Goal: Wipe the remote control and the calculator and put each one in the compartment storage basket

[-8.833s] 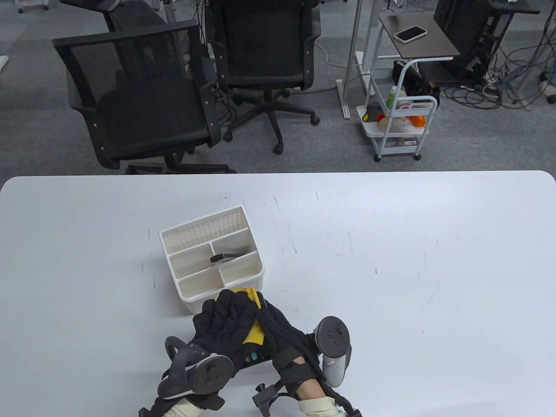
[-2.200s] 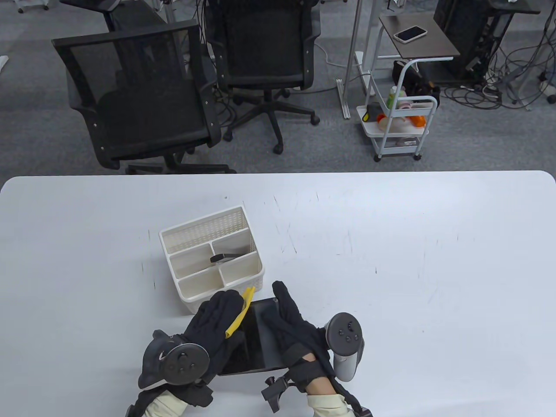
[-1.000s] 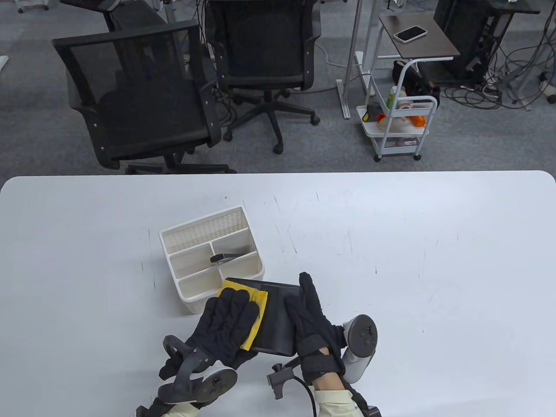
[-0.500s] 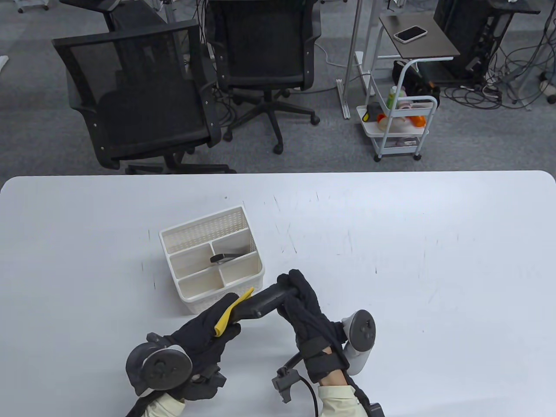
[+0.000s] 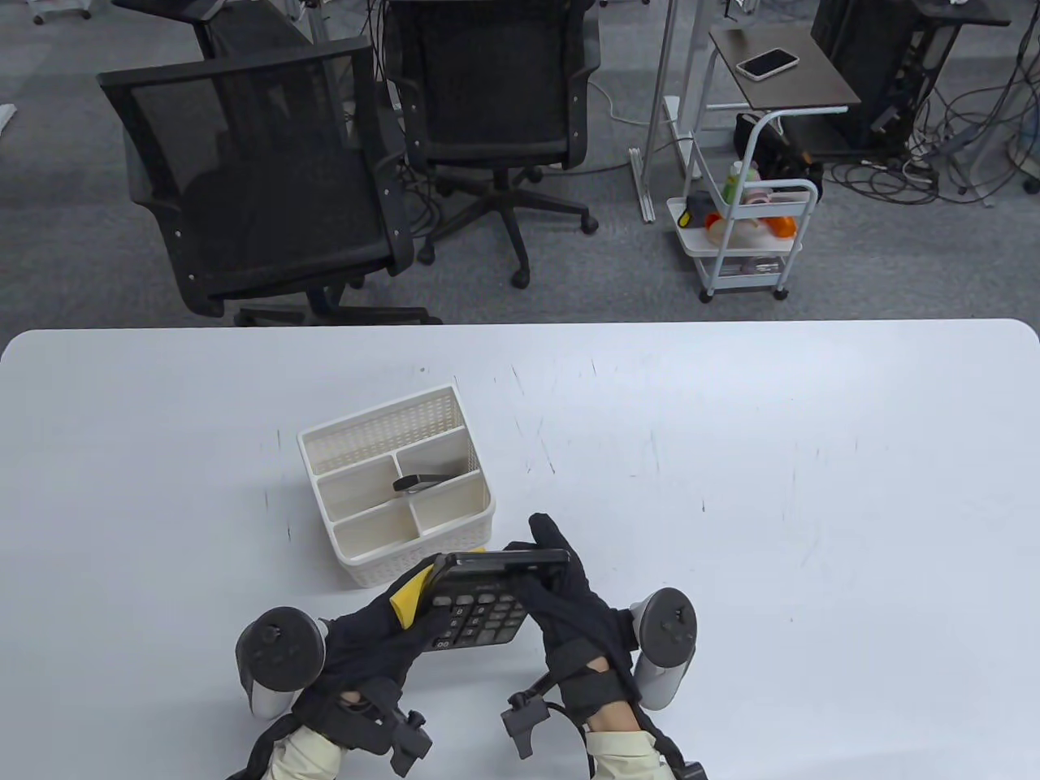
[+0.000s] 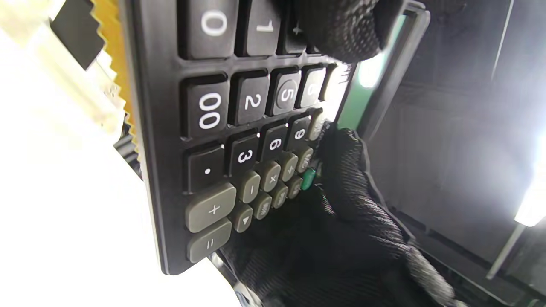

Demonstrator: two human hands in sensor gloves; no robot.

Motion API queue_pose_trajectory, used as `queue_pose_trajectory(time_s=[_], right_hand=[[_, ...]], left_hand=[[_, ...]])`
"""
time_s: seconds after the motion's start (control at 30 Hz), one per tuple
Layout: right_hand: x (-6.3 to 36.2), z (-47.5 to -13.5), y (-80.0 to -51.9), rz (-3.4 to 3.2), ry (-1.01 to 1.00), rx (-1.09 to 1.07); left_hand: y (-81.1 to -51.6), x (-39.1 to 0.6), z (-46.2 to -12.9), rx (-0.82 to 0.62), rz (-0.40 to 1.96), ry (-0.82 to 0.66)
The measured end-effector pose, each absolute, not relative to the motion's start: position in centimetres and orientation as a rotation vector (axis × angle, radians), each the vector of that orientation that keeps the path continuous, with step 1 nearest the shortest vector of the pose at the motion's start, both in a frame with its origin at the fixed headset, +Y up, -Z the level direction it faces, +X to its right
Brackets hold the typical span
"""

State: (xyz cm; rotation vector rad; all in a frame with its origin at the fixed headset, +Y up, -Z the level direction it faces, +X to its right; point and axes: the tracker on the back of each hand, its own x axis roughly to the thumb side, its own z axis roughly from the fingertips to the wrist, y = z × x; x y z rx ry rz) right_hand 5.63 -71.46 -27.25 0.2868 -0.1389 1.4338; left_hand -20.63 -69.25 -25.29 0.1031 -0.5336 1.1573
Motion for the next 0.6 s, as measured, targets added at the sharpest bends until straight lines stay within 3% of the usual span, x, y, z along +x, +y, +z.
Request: queue_pose_trajectory(time_s=[0.3,0.5,0.6], right_hand=[[5.5,-26.9,-69.8,1.739,-0.195,0.427],[4.3,-26.2,-68.9,1.977,-0.323,0.529],[3.4,-26.0,-68.8,2.08,-0.326,0.577]], left_hand=[[-68.2,-21.8,-25.1,0.131,1.25,-0.601],[-67.2,-21.2,-24.5,0.204,0.825,-0.622],[-67.1,-20.5,-24.1,0.223,0.834,-0.645]])
